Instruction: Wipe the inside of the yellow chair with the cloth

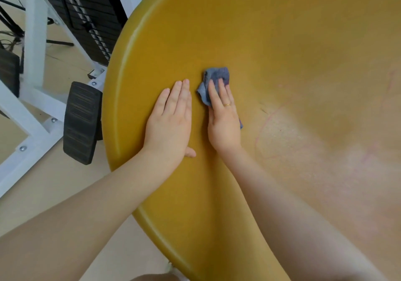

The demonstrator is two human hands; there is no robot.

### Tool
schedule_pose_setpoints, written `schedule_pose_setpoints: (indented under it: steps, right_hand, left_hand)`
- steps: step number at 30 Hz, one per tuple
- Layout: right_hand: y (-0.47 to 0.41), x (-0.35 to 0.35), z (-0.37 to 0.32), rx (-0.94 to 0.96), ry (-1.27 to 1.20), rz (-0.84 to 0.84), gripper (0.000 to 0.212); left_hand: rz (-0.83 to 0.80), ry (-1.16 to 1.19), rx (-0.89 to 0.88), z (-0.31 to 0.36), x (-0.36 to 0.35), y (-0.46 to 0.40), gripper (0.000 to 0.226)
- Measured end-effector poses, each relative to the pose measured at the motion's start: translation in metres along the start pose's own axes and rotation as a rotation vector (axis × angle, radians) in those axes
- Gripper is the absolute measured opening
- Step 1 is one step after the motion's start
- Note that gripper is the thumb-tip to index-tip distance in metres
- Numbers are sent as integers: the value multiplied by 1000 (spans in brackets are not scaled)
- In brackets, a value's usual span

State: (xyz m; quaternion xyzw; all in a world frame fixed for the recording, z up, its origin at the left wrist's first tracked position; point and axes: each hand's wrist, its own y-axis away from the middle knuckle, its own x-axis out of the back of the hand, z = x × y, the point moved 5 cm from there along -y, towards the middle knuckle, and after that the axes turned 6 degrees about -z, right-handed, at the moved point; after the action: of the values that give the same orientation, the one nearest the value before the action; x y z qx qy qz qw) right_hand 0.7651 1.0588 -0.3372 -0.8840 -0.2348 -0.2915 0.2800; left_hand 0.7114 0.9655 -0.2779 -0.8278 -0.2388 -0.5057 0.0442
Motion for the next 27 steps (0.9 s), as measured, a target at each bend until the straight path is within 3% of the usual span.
schedule_pose_setpoints:
  steps: [7,12,19,24,27]
  right_hand:
    - [99,-6,-14,20,29,-182,60]
    - [42,3,2,17,198,-157,61]
    - [-18,24,25,-148,150,-37,79]
    - [59,6,9,15,205,-57,58]
    - [80,5,8,99,248,-138,60]
  left_hand:
    - [-12,26,-41,5,0,-1,122]
    - [-22,37,-56,11,-4,-5,124]
    - [-21,64,-99,15,-10,-10,118]
    - [-19,79,-109,19,-8,-9,116]
    - [-28,68,-112,21,-8,-9,116]
